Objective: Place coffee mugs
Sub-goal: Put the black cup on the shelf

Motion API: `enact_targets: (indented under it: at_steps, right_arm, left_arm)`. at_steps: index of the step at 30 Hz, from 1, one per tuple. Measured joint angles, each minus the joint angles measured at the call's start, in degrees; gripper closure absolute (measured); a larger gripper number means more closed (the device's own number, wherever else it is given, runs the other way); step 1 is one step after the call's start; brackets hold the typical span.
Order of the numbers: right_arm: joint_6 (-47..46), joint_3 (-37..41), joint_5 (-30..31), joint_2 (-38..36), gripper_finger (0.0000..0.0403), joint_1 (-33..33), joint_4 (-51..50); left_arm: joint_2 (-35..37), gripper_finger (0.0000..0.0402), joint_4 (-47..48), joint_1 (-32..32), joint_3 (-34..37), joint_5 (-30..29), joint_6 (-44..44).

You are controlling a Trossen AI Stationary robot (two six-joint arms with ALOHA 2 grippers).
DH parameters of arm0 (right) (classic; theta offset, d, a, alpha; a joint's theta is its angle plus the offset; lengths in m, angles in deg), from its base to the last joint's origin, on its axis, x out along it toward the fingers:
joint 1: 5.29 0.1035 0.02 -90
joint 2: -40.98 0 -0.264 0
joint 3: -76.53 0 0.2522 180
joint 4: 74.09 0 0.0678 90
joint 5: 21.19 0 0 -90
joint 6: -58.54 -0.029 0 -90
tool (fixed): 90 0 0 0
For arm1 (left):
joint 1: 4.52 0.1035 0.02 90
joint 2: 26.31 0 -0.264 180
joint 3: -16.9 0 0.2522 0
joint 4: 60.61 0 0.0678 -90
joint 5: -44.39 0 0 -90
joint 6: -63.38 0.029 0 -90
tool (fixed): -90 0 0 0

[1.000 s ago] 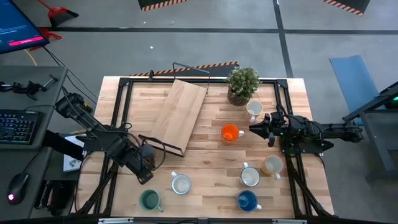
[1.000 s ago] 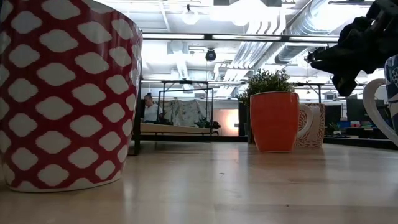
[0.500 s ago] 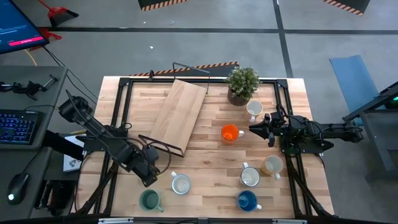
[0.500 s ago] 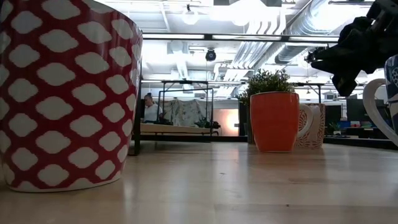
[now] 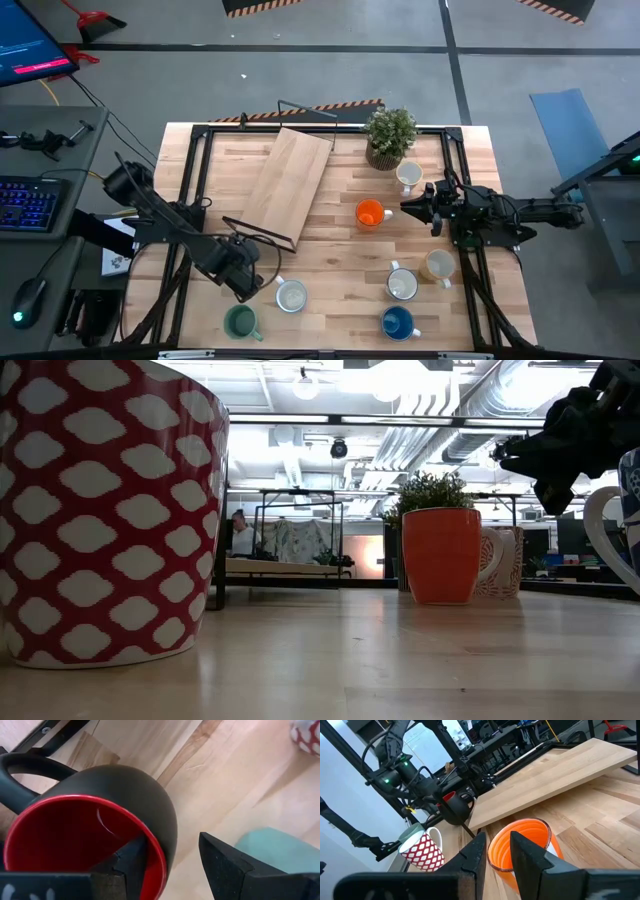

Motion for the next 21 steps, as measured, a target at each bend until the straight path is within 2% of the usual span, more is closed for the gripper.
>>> enact_targets:
  at_steps: [12, 16, 21]
  right_arm:
    - [0.0, 0.0, -0.2, 0.0, 0.0329, 0.0, 0.0]
    - [-0.2, 0.0, -0.2, 0.0, 0.0329, 0.0, 0.0]
    - [-0.5, 0.0, -0.2, 0.0, 0.0329, 0.0, 0.0]
  left_arm:
    - [-3.8, 0.0234, -0.3, 0.0, 0.0, -0.3, 0.5]
    - [-4.4, 0.0234, -0.3, 0.0, 0.0, 0.3, 3.0]
    - [-4.1, 0.0234, -0.3, 0.0, 0.0, 0.7, 0.7]
